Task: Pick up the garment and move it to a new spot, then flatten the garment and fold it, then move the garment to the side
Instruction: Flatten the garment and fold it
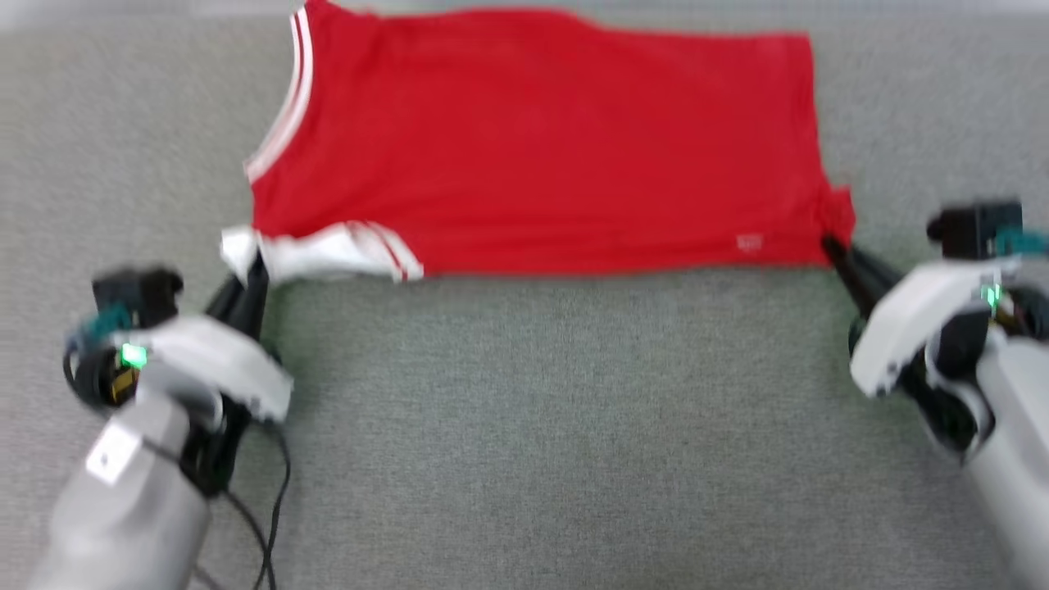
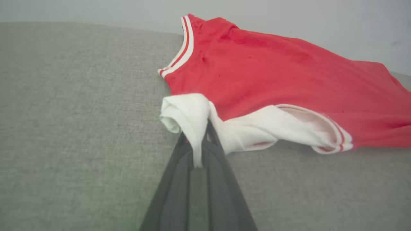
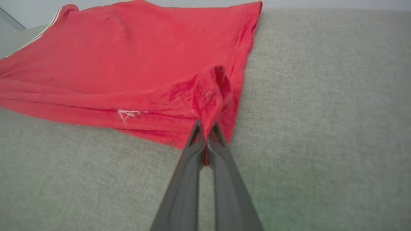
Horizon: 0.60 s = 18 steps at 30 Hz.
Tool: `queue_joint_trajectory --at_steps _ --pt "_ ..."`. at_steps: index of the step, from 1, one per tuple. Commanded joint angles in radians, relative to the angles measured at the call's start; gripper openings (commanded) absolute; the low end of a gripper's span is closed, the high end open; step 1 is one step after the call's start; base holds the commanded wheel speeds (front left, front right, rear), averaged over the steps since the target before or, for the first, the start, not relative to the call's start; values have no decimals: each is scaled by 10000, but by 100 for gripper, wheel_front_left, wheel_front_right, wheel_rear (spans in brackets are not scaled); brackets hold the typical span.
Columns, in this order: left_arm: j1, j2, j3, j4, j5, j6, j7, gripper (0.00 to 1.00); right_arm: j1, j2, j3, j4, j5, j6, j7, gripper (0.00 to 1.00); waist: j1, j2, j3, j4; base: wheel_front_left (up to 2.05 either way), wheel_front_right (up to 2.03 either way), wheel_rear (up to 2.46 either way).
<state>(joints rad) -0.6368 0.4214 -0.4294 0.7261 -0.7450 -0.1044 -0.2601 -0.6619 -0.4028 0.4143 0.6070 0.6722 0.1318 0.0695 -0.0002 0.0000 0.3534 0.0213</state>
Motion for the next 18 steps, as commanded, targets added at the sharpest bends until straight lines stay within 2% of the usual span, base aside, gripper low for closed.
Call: queue_joint_trajectory --at_steps 1,9,18 --pt "748 241 132 -310 -100 222 -56 0 737 -183 -211 -144 53 -21 -54 0 2 0 -859 84 0 0 0" --pt "3717 835 297 -2557 -603 1213 557 0 3676 -2 -1516 -1210 -169 -28 27 0 2 0 -2232 234 0 0 0" --pt "6750 1443 531 -5487 -1264 2696 1609 0 6784 902 -3194 -3179 -1013 -34 1109 0 2 0 -3232 171 0 0 0"
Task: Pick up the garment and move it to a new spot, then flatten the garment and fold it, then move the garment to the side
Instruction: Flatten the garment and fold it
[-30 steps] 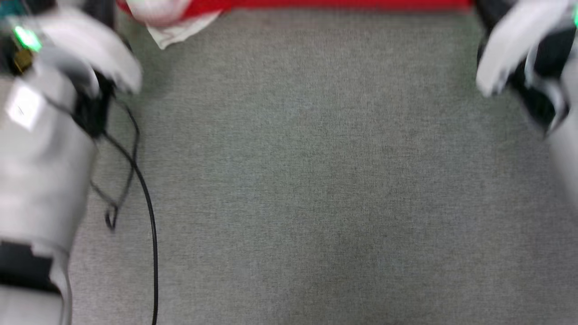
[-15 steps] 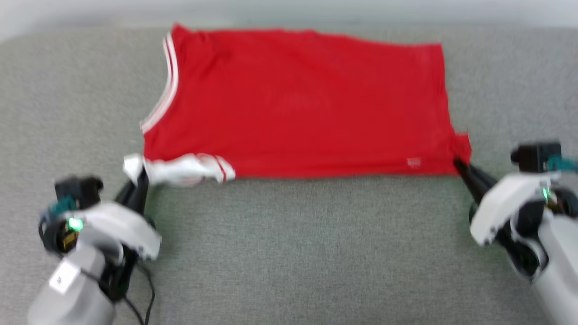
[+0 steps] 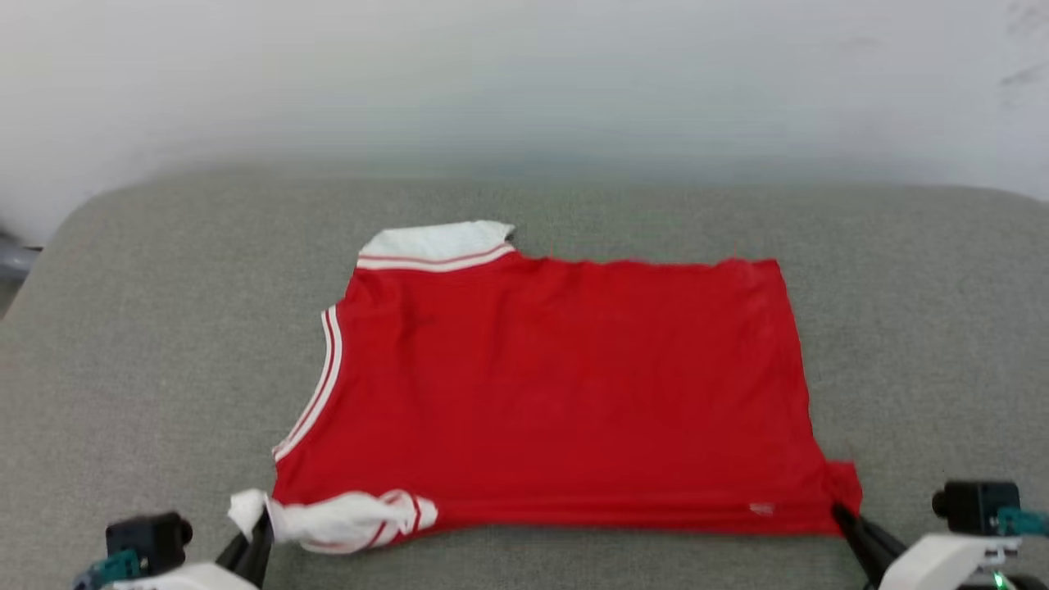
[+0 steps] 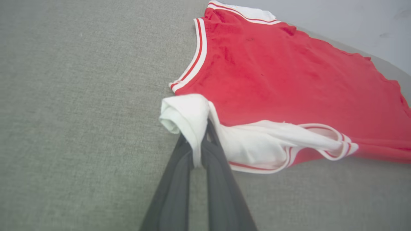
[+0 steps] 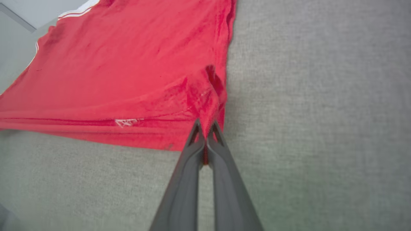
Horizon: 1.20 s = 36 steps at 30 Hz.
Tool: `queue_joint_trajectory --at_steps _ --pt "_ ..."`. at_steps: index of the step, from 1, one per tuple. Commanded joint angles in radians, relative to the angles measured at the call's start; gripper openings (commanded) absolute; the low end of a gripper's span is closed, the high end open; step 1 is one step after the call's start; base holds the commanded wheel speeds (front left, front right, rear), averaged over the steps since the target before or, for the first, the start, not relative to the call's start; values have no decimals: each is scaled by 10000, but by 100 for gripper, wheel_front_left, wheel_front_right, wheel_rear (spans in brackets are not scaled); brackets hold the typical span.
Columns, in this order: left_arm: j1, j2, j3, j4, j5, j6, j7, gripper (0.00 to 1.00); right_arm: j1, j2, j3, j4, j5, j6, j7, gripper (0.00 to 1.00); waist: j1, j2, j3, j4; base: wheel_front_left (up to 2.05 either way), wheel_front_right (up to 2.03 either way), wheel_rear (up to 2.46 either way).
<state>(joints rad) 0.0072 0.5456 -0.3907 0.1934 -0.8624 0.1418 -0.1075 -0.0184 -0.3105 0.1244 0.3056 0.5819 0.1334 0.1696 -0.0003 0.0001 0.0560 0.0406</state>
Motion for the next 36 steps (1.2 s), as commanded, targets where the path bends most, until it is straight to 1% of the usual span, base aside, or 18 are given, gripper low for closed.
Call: queue_joint_trajectory --at_steps 1,7,8,10,14,18,23,28,36 --pt "610 275 115 -428 -140 380 238 0 671 119 -476 -388 -237 -49 280 0 3 -1 -338 -18 0 0 0" --pt "2007 599 152 -1846 -529 1059 927 0 2352 941 -1632 -1762 -840 -49 1285 0 3 -1 -600 58 0 0 0" --pt "2007 599 152 -1846 -529 1059 927 0 2352 941 -1632 -1762 -840 -49 1285 0 3 -1 -600 58 0 0 0" --pt "2253 692 268 -2232 -610 1275 972 0 2758 1220 -2016 -2201 -994 -48 1569 0 3 -1 -614 90 0 0 0" --pt "2643 770 373 -2716 -733 1494 1072 0 3270 1751 -2613 -2930 -1129 -48 2046 0 3 -1 -594 109 0 0 0" --pt "2318 763 300 -2823 -643 1424 1133 0 3182 1884 -2716 -3260 -1432 -48 2417 0 3 -1 -552 75 0 0 0" --pt "1374 650 -10 -2389 -380 1089 1272 0 2517 1804 -2688 -3198 -1626 -40 2636 0 3 -1 -354 37 0 0 0" --pt "147 441 -168 -1655 -165 665 1201 0 1516 1585 -2255 -2776 -1636 -37 2664 0 3 -1 112 -58 0 0 0" --pt "-1582 27 -428 -390 122 -20 1084 0 28 1232 -1594 -1883 -1532 -37 2380 0 3 -1 1110 -26 0 0 0"
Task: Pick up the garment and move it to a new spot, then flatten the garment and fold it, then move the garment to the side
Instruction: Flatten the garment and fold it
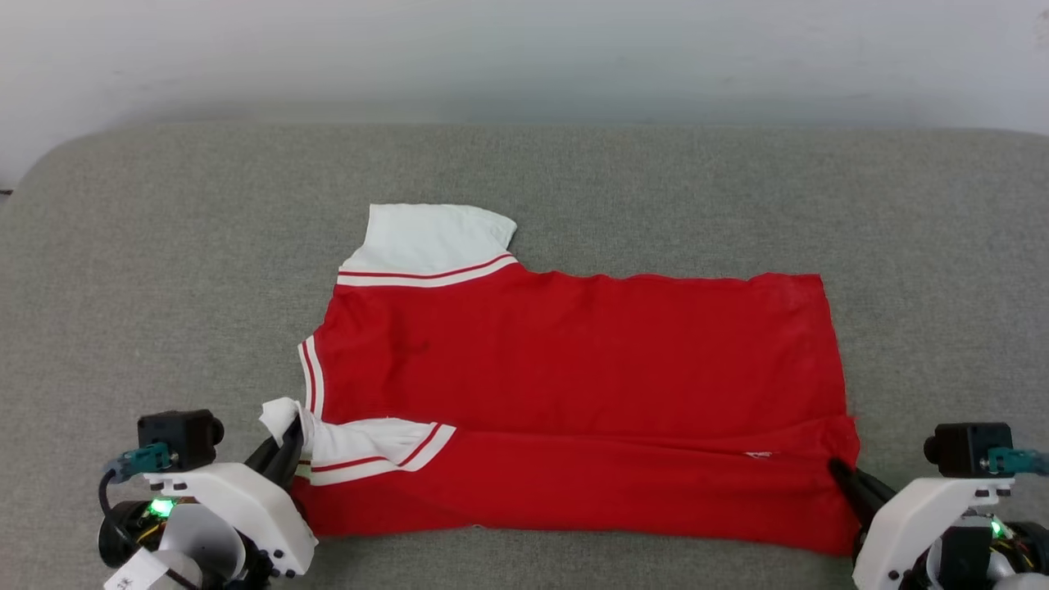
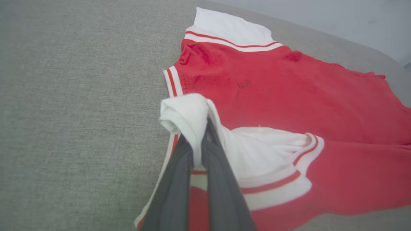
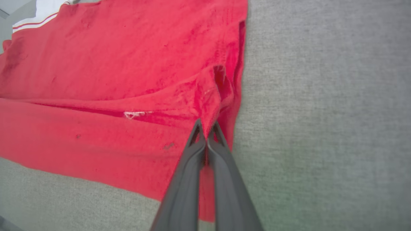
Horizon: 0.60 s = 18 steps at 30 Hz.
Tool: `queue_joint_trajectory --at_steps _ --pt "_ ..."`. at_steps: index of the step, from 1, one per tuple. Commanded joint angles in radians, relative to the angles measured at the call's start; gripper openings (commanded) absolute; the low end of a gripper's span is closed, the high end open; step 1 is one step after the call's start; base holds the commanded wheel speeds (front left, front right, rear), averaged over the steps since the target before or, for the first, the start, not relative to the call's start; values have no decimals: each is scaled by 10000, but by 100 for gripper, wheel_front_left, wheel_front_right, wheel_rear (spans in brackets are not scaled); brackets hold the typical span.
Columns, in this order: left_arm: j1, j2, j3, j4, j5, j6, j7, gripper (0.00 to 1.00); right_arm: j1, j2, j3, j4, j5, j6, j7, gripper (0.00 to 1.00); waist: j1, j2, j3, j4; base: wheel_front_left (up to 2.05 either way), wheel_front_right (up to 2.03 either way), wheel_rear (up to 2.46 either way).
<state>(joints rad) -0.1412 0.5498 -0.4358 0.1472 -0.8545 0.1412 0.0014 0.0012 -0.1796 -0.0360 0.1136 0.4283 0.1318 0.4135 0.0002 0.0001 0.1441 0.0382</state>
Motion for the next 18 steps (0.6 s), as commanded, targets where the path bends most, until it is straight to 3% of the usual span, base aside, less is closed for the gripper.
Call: queue_joint_trajectory --at_steps 1,10,12,13,14,15,16,18 --pt "-244 -89 -34 249 24 -110 38 0 -322 -120 83 171 14 -22 -104 0 -2 -1 335 -7 0 0 0" --pt "-1016 -589 -390 1800 -211 -879 142 0 -1110 -424 791 1657 212 -22 -779 0 -2 -1 787 -82 0 0 0" --pt "-1105 -766 -329 2112 -319 -845 119 0 -1193 -456 981 1939 346 -22 -959 0 -2 -1 780 -82 0 0 0" --pt "-1157 -827 -282 2253 -354 -816 46 0 -1205 -492 1056 2072 397 -22 -1039 20 -2 -1 745 -80 0 0 0" --pt "-1170 -856 -308 2388 -365 -833 84 21 -1216 -515 1112 2176 490 -22 -1155 40 -2 -1 703 -79 0 0 0" --pt "-1180 -892 -330 2517 -393 -848 111 77 -1225 -538 1161 2268 535 -22 -1247 78 -2 -1 634 -80 0 0 0" --pt "-1201 -933 -313 2603 -434 -864 97 100 -1243 -603 1256 2265 556 -20 -1463 100 -2 -1 563 -78 0 0 0" --pt "-1242 -906 -281 2737 -396 -807 20 100 -1278 -701 1389 2145 668 -22 -1991 100 -2 -1 406 -73 0 0 0"
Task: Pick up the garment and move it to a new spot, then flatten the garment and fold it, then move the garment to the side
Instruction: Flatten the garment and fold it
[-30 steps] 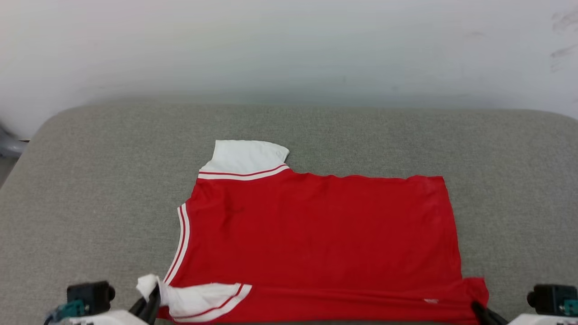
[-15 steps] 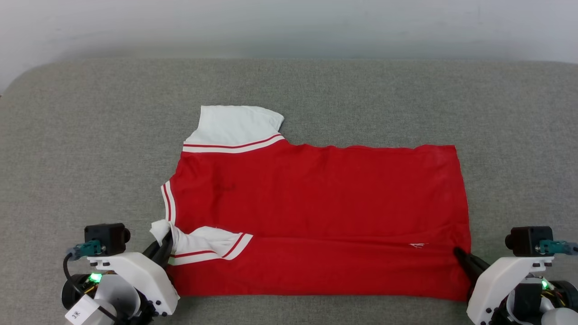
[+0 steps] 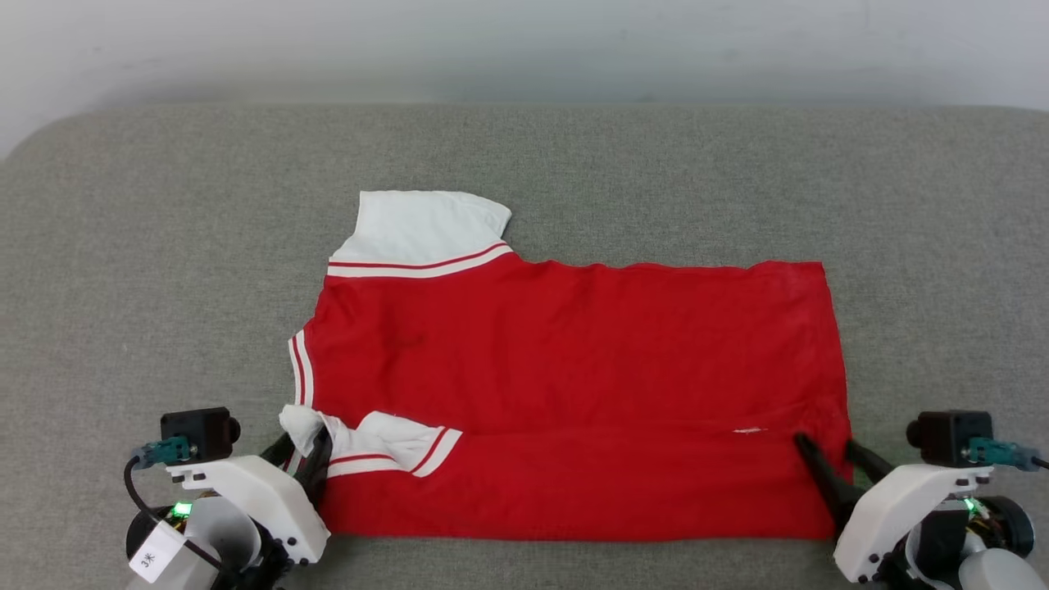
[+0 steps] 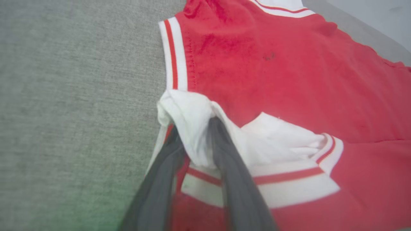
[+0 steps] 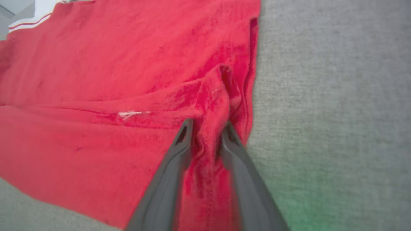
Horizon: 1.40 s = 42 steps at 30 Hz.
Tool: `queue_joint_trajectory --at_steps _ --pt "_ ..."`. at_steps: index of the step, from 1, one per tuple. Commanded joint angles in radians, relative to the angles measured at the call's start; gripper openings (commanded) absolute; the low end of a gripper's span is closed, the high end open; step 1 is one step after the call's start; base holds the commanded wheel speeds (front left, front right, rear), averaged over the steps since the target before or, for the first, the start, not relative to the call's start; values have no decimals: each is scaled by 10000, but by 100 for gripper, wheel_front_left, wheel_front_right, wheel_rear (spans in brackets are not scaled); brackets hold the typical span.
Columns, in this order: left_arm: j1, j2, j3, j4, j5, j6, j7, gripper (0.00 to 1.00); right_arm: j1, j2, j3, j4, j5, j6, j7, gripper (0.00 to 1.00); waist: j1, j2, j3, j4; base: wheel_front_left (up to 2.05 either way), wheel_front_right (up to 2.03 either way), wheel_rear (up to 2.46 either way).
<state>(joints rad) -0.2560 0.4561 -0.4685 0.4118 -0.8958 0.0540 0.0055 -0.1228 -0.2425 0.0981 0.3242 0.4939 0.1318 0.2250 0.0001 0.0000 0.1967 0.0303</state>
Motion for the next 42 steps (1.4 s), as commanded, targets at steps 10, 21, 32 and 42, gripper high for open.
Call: queue_joint_trajectory --at_steps 10,21,32,42 --pt "294 468 414 -68 -62 499 -190 100 445 -150 -605 -635 -926 -14 -2779 100 -1 0 -1160 -27 0 0 0" --pt "960 1858 524 -1983 -781 927 2076 100 1558 886 -1568 -2460 -2195 -16 -2346 100 -1 0 -1789 -129 0 0 0" --pt "1369 2815 293 -3855 -1810 1683 4985 100 2019 1470 -1716 -3752 -2392 -16 -1785 100 -1 0 -1597 -412 0 0 0" --pt "907 2707 -239 -3211 -1745 2214 6093 100 1608 1667 -1729 -3714 -2204 -16 -1781 100 -1 0 -658 -957 0 0 0"
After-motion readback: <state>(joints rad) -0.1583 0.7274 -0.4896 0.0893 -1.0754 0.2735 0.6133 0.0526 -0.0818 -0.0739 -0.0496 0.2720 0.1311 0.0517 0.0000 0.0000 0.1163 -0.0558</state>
